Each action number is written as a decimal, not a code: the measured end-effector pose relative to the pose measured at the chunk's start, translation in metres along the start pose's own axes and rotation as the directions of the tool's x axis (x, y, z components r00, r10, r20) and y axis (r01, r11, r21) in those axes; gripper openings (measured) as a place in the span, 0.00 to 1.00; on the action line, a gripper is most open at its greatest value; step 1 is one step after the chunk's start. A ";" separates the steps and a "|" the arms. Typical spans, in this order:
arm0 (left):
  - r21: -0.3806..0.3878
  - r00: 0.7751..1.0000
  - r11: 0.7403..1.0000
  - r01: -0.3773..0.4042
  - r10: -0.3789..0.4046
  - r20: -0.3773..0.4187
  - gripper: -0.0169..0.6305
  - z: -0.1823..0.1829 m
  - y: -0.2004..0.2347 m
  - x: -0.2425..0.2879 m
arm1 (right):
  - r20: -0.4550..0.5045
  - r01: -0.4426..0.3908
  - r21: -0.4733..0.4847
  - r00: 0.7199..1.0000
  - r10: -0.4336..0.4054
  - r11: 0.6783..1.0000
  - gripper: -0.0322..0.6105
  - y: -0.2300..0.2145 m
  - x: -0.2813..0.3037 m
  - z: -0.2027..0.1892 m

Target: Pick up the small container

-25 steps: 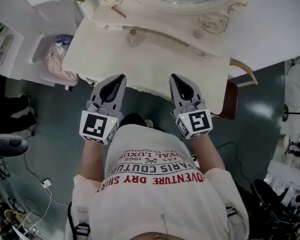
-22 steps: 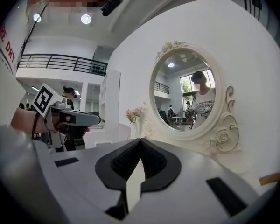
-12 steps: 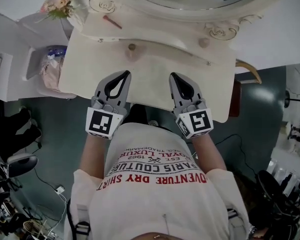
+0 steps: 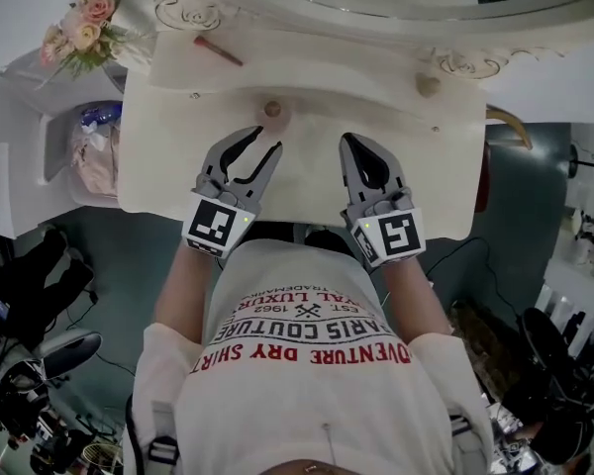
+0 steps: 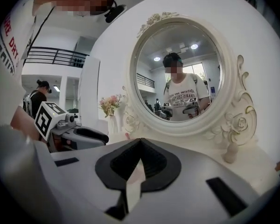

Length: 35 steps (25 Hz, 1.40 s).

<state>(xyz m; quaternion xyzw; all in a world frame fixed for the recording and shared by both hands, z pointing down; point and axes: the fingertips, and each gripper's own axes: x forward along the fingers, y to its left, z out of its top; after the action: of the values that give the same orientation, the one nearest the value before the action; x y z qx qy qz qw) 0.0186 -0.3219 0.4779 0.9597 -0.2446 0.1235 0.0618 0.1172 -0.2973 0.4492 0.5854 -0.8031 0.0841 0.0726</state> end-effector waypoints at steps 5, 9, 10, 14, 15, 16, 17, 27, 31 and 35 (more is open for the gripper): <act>-0.011 0.998 0.999 0.045 -0.046 -0.053 0.32 -0.036 0.015 0.030 | -0.030 0.045 0.020 0.999 -0.045 0.999 0.05 -0.015 0.018 -0.014; -0.018 0.995 0.998 0.060 -0.062 -0.083 0.34 -0.058 0.027 0.050 | -0.055 0.066 0.025 0.996 -0.064 0.998 0.05 -0.025 0.031 -0.026; -0.016 0.994 0.998 0.064 -0.065 -0.083 0.34 -0.061 0.030 0.054 | -0.059 0.070 0.027 0.996 -0.068 0.997 0.05 -0.027 0.033 -0.029; -0.006 0.992 0.996 0.091 -0.092 -0.086 0.34 -0.071 0.034 0.070 | -0.079 0.086 0.042 0.993 -0.082 0.995 0.05 -0.033 0.041 -0.040; -0.005 0.991 0.995 0.098 -0.098 -0.088 0.34 -0.073 0.035 0.073 | -0.084 0.089 0.044 0.993 -0.085 0.995 0.05 -0.034 0.043 -0.042; -0.003 0.991 0.995 0.101 -0.101 -0.089 0.34 -0.076 0.035 0.077 | -0.089 0.092 0.046 0.992 -0.088 0.995 0.05 -0.035 0.044 -0.044; -0.002 0.991 0.995 0.101 -0.101 -0.091 0.34 -0.078 0.036 0.080 | -0.092 0.095 0.048 0.992 -0.091 0.994 0.05 -0.036 0.045 -0.046; 0.015 0.992 0.994 0.109 -0.108 -0.067 0.27 -0.080 0.043 0.093 | -0.124 0.107 0.071 0.987 -0.097 0.992 0.05 -0.040 0.052 -0.059; 0.035 0.992 0.994 0.105 -0.102 -0.077 0.25 -0.079 0.042 0.096 | -0.124 0.103 0.067 0.988 -0.095 0.992 0.05 -0.041 0.054 -0.055; 0.039 0.989 0.994 0.107 -0.102 -0.112 0.25 -0.081 0.040 0.096 | -0.119 0.098 0.063 0.989 -0.091 0.993 0.05 -0.040 0.054 -0.050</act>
<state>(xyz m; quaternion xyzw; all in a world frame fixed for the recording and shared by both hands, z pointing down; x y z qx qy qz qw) 0.0639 -0.3862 0.5841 0.9641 -0.1875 0.1780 0.0600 0.1397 -0.3484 0.5117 0.6191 -0.7655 0.1418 0.1028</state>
